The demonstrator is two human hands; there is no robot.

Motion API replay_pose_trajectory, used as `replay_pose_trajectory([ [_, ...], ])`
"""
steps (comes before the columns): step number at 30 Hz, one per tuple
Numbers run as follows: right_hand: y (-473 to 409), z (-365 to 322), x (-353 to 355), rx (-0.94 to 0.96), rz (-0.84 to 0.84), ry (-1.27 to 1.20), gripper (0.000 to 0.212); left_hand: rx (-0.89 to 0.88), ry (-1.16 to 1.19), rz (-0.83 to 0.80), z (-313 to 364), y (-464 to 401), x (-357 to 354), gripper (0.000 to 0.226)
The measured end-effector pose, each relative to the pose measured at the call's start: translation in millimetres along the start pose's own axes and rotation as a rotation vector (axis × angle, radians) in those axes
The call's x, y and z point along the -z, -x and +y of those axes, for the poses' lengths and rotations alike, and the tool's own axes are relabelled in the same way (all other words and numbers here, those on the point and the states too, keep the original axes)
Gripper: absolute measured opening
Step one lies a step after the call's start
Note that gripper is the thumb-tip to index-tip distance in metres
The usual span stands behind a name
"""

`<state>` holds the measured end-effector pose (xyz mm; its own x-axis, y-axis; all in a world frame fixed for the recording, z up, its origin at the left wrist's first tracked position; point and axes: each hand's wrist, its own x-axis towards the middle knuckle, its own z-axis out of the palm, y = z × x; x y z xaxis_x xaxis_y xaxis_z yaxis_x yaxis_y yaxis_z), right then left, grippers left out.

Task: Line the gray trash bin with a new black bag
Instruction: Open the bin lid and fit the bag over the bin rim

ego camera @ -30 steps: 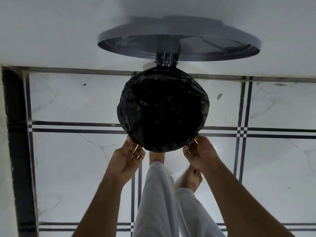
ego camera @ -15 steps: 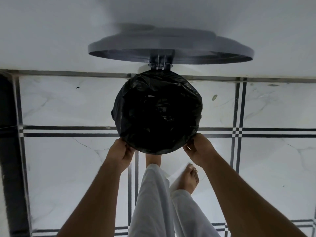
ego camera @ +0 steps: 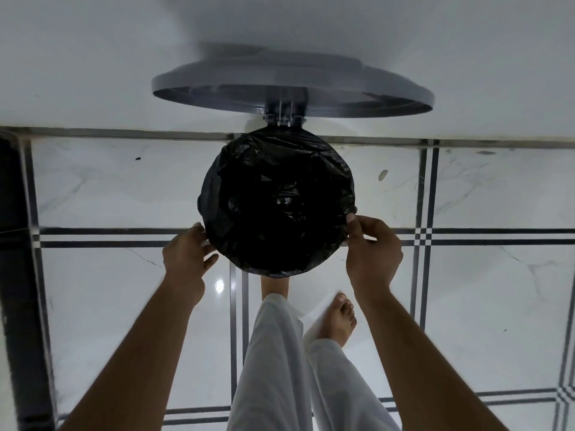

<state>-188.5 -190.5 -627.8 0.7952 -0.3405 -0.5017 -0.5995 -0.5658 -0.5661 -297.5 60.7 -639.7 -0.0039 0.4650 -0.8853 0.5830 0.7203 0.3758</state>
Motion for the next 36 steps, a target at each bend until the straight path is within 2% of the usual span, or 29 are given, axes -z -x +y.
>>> replay_pose_trajectory([
  [1, -2.3, 0.8, -0.2, -0.006, 0.01, -0.008, 0.025, -0.001, 0.024, -0.017, 2.4, 0.1, -0.6, 0.02],
  [3, -8.5, 6.4, -2.3, -0.054, 0.027, -0.049, 0.024, -0.012, 0.048, -0.072, 8.7, -0.7, -0.8, 0.044],
  [5, -14.5, 8.7, -4.2, -0.114, 0.027, -0.109, 0.025, -0.045, 0.029, -0.096, 15.6, -1.2, -2.8, 0.054],
  [9, -33.9, 2.3, -5.3, -0.223, 0.01, -0.218, 0.026, -0.119, -0.03, -0.083, 22.4, -6.6, -7.4, 0.033],
  [13, -48.0, -1.8, -5.1, -0.373, -0.127, -0.296, 0.018, -0.096, -0.017, -0.126, 28.0, -18.5, -3.6, 0.012],
  [17, -57.0, -1.5, -4.0, -0.466, -0.3, -0.261, 0.008, -0.056, -0.086, -0.196, 37.7, -27.4, 2.2, 0.011],
  [21, -72.3, 2.6, -4.8, -0.358, -0.344, -0.121, 0.01, -0.029, -0.193, -0.257, 46.2, -37.1, 8.5, 0.013],
  [24, -86.9, -4.3, 2.2, -0.39, -0.423, -0.058, 0.005, 0.01, -0.237, -0.231, 53.7, -38.8, 9.4, 0.012],
  [26, -91.3, -15.3, 7.6, -0.37, -0.425, -0.029, 0.017, -0.12, -0.285, -0.113, 56.4, -35.1, 1.7, 0.009],
  [28, -90.1, -26.2, 7.3, -0.185, -0.283, 0.0, 0.032, -0.37, -0.314, 0.037, 56.4, -25.7, -11.5, 0.01],
  [30, -76.2, -42.9, 2.8, 0.059, -0.169, 0.038, 0.033, -0.556, -0.372, 0.022, 55.2, -11.0, -26.8, 0.024],
  [31, -67.6, -50.3, -1.5, 0.151, -0.191, 0.032, 0.033, -0.602, -0.429, -0.028, 53.9, -4.6, -34.8, 0.034],
  [33, -50.3, -63.6, -12.4, 0.24, -0.323, 0.04, 0.037, -0.615, -0.544, -0.092, 52.9, 3.6, -47.4, 0.051],
  [36, -43.5, -79.8, -26.3, 0.237, -0.458, 0.114, 0.043, -0.529, -0.612, -0.064, 62.4, -1.1, -55.2, 0.065],
])
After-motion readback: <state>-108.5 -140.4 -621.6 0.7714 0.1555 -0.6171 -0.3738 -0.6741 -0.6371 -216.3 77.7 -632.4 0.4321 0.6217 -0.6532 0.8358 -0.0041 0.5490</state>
